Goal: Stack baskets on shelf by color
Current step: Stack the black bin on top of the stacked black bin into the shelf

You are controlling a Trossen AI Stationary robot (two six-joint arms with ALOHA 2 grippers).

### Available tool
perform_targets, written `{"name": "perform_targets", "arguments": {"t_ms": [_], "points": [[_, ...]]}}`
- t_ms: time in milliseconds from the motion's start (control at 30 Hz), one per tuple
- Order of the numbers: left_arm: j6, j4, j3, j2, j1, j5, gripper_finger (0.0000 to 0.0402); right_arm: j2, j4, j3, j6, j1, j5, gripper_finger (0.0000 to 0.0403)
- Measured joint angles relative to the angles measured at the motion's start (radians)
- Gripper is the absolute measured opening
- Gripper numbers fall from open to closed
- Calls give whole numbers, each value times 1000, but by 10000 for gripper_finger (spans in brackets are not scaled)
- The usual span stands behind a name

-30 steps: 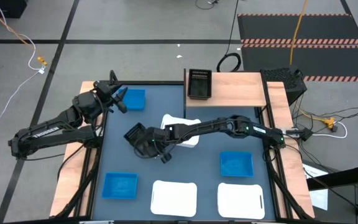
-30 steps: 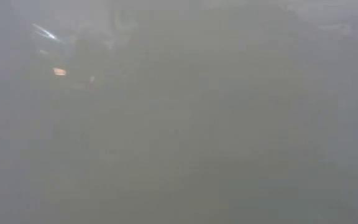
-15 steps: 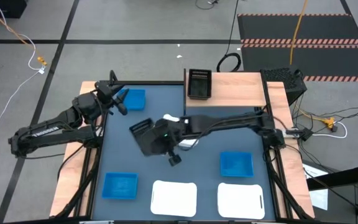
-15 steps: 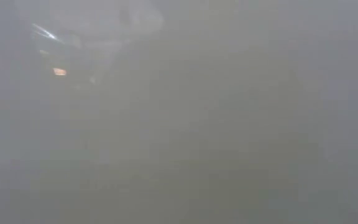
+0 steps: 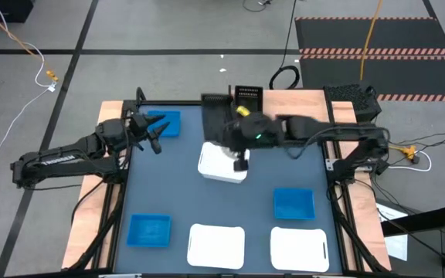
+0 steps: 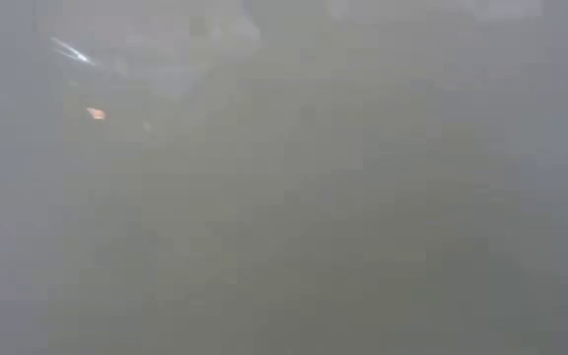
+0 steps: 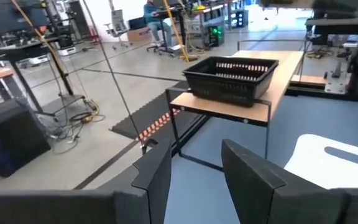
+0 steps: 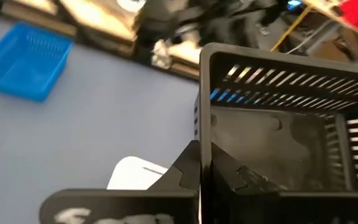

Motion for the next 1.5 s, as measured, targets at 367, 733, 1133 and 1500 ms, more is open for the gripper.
{"name": "perform_targets", "arguments": {"t_ms": [367,733,1133,1500], "points": [[7,194,0,206,-9,-1,145,-19,-32,66,64,-150,-34,0],[7,305,-1,326,-9,-2,145,188,-401,365,38,-297,-34,0],[-40,261,-1,323,-10,-4,145,205,-454,234,77,-354,16,0],[-35,265,-1,323,-10,-5,145,203,-511,229,97,-383,-64,1]]}}
